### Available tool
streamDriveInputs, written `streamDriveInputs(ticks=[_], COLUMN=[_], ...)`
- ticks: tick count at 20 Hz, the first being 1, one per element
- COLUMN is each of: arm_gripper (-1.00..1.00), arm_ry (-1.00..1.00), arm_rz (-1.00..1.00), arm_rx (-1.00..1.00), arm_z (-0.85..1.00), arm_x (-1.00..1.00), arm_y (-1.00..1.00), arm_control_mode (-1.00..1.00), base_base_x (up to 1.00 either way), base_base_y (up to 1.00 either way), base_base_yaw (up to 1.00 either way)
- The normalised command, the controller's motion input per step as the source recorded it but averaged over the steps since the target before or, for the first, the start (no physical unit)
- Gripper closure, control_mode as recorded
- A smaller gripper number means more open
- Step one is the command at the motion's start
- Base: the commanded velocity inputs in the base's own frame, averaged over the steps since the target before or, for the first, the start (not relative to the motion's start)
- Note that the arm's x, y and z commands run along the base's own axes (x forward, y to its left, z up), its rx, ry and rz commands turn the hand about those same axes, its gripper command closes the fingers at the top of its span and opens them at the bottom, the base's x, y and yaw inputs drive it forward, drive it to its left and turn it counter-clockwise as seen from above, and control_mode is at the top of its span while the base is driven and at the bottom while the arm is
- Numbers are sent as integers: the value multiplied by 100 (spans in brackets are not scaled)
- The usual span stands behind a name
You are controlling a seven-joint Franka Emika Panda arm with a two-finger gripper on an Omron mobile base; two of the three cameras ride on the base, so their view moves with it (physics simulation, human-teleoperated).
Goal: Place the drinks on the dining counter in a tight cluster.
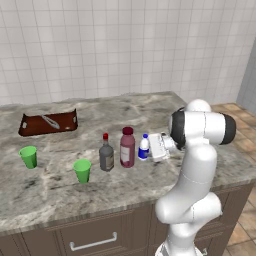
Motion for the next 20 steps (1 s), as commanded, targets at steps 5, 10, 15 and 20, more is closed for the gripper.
streamDriveInputs(ticks=[5,10,15,20], arm_gripper=[-100,-100,-100,-100], arm_ry=[0,1,14,23], arm_rz=[-7,-13,-21,-22], arm_rx=[0,0,-2,-6], arm_z=[13,39,32,38], arm_x=[-3,-19,-23,-37], arm_y=[-54,-60,-42,-22], arm_control_mode=[-100,-100,-100,-100], base_base_x=[0,0,0,0], base_base_y=[0,0,0,0], base_base_yaw=[0,0,0,0])
